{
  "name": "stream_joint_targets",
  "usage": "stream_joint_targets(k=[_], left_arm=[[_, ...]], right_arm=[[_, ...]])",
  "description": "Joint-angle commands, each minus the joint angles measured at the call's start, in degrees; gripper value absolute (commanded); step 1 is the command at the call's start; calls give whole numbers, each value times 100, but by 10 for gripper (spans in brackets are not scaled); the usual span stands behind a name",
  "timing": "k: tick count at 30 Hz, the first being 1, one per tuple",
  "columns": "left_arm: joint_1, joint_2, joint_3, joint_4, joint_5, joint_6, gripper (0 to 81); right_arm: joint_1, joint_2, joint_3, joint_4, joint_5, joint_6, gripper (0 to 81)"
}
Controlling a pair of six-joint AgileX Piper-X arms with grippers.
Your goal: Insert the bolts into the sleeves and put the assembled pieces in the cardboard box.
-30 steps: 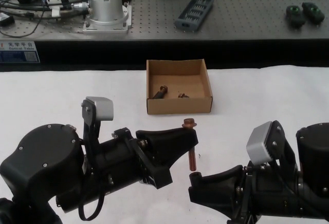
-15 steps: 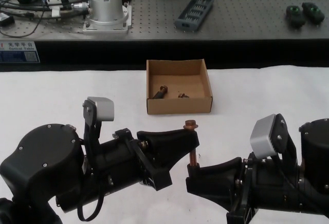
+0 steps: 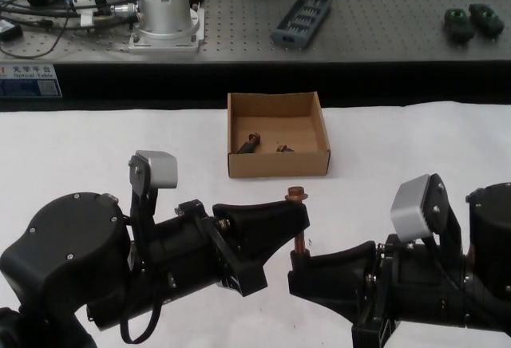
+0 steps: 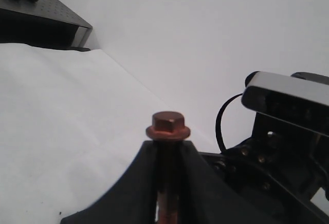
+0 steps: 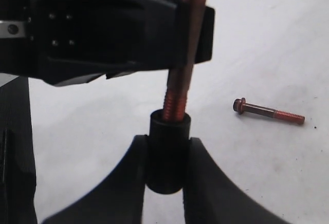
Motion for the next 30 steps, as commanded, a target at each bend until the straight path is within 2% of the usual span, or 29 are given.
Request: stream_joint_targets(k=[1, 11, 18, 21, 26, 27, 30], left_arm=[[-32, 15, -10, -106, -79, 36, 6], [-32, 15, -10, -106, -118, 36, 6], [-32, 15, -10, -117, 163, 36, 6], [-32, 15, 33, -117, 300, 36, 110], [-32, 15, 143, -134, 136, 36, 418], [-32, 15, 150, -132, 136, 56, 447], [-32, 15, 146, -162, 140, 507, 447]], right_arm=[[1, -70, -7, -375, 91, 193, 43], [1, -70, -7, -395, 91, 216, 43], [1, -70, -7, -395, 91, 216, 43], [1, -70, -7, -395, 91, 216, 43], [1, -70, -7, -395, 91, 216, 43], [1, -70, -7, -395, 76, 214, 43], [1, -70, -7, -395, 82, 214, 43]])
